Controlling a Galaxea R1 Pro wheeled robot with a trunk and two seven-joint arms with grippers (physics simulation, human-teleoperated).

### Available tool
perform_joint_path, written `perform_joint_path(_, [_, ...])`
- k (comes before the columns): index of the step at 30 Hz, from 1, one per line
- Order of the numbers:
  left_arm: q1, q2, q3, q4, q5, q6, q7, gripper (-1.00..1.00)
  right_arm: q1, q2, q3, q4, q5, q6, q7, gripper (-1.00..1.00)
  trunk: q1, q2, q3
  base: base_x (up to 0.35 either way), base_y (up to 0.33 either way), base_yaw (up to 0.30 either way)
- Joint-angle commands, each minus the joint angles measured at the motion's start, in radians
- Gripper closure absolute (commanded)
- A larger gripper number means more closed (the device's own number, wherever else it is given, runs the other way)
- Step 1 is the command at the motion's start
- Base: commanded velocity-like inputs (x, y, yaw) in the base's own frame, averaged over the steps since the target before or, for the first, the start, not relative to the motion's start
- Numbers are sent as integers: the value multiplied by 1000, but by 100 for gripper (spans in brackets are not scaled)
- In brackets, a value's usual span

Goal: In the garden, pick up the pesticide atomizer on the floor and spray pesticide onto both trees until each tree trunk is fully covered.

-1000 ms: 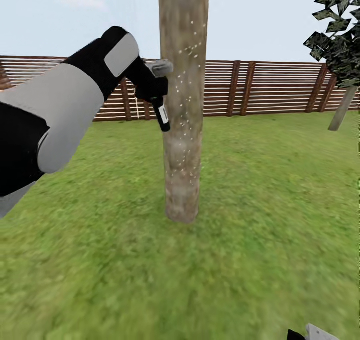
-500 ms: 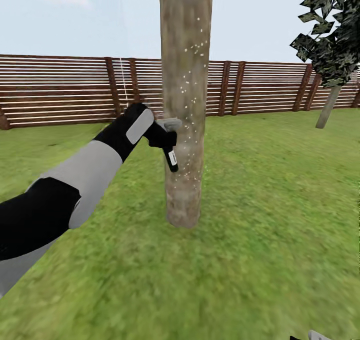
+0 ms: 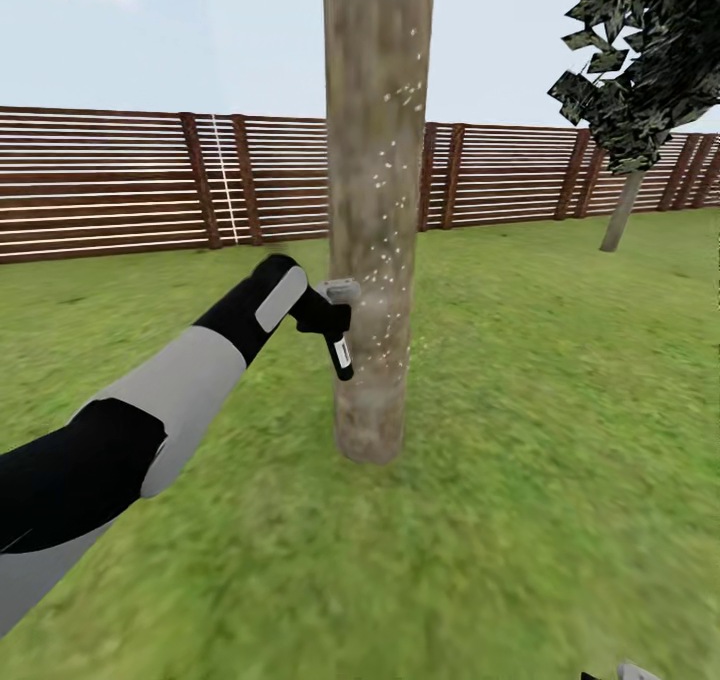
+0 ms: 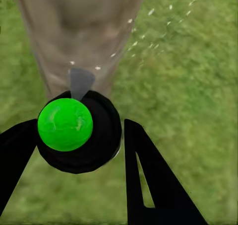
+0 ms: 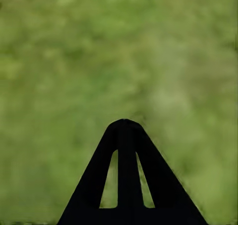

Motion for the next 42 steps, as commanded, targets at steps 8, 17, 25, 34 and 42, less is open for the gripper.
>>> perform_joint_path(8, [17,2,-4,-9,11,2,8,100,1,1,1,-3,-11,4,-6,100,0,0,-1,-209,269,-169])
perform_joint_path(17, [47,8,-4,-39,12,2,8,100,2,1,1,-2,-11,4,-4,100,0,0,-1,-248,243,-136])
perform_joint_path(25, [48,22,-4,-38,13,2,6,100,8,1,1,-2,-11,2,-3,100,0,0,-1,-135,288,-164])
perform_joint_path(34, [49,30,-4,-37,14,2,5,100,10,1,2,-2,-11,3,-2,100,0,0,-1,42,338,-157])
perform_joint_path(42, [74,30,-4,-40,12,2,6,100,10,1,3,-3,-12,4,-2,100,0,0,-1,110,346,-142])
